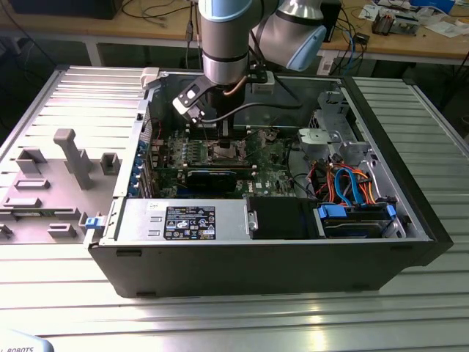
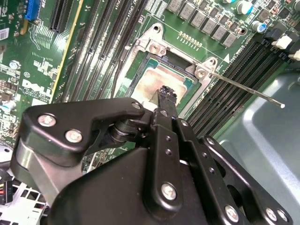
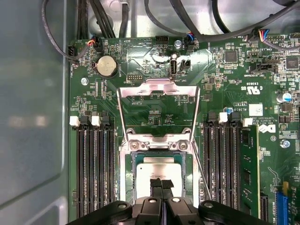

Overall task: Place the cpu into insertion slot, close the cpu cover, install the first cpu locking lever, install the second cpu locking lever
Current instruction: 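Close the cpu cover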

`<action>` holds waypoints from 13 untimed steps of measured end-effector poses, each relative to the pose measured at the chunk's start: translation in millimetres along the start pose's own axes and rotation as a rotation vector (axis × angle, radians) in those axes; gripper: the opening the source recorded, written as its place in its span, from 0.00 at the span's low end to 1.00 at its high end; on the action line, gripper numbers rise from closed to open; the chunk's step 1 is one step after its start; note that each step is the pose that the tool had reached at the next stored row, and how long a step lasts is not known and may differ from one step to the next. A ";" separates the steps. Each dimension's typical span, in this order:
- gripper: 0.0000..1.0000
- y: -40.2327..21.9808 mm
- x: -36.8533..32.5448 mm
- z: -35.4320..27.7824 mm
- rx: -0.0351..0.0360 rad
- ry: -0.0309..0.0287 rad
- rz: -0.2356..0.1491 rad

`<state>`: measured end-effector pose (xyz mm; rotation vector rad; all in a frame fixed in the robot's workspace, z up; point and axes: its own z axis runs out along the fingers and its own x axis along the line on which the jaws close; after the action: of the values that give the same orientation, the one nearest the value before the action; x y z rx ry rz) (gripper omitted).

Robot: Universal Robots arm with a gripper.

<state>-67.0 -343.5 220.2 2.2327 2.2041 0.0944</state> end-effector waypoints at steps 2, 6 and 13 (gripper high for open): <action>0.11 0.0 0.0 -0.1 0.0001 -0.0003 0.000; 0.11 -0.1 0.0 -0.1 0.0002 -0.0009 0.000; 0.11 0.1 0.0 -2.7 0.0003 -0.0018 0.000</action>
<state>-67.1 -343.6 222.9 2.2320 2.2034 0.0920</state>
